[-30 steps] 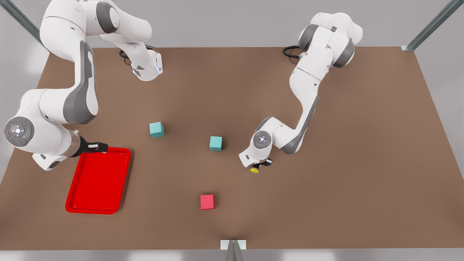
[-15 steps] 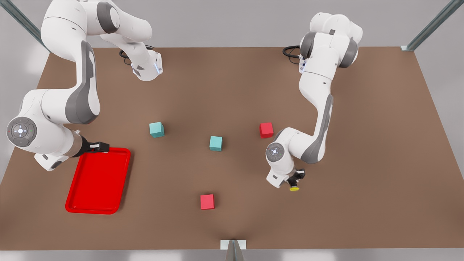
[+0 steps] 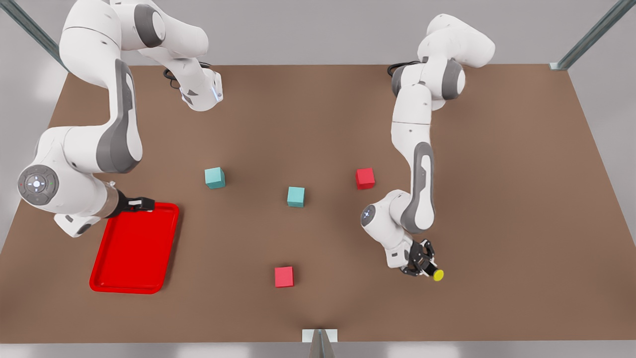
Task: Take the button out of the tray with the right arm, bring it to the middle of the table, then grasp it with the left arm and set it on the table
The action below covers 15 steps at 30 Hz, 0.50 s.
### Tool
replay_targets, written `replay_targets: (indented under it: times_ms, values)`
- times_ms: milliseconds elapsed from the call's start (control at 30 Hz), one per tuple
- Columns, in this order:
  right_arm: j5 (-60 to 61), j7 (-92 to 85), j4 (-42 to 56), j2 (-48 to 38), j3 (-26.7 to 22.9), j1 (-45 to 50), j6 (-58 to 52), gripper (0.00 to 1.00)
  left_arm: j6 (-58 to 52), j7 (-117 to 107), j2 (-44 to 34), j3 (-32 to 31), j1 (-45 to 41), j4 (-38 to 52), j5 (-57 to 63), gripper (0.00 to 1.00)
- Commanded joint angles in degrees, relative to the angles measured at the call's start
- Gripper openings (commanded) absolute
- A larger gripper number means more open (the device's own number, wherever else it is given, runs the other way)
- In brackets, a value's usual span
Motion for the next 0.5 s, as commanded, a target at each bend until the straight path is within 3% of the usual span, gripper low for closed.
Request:
replay_targets:
  times_ms: [0, 133, 467]
  values:
    - [0.3, 0.2, 0.0, -0.1, 0.0, 0.0, 1.4, 1.0, -7.5, -48.5, 1.6, 2.0, -2.6, 0.1, 0.3, 0.35]
    - [-0.1, 0.2, 0.0, -0.1, 0.0, 0.8, 1.3, 1.0, -15.1, -51.0, 7.1, 6.7, -7.6, 0.7, -0.1, 0.35]
    - [-0.2, 0.5, -2.3, -0.6, 0.0, 0.6, 3.0, 1.0, -20.4, -52.3, 13.8, 10.1, -11.4, 2.3, 0.3, 0.35]
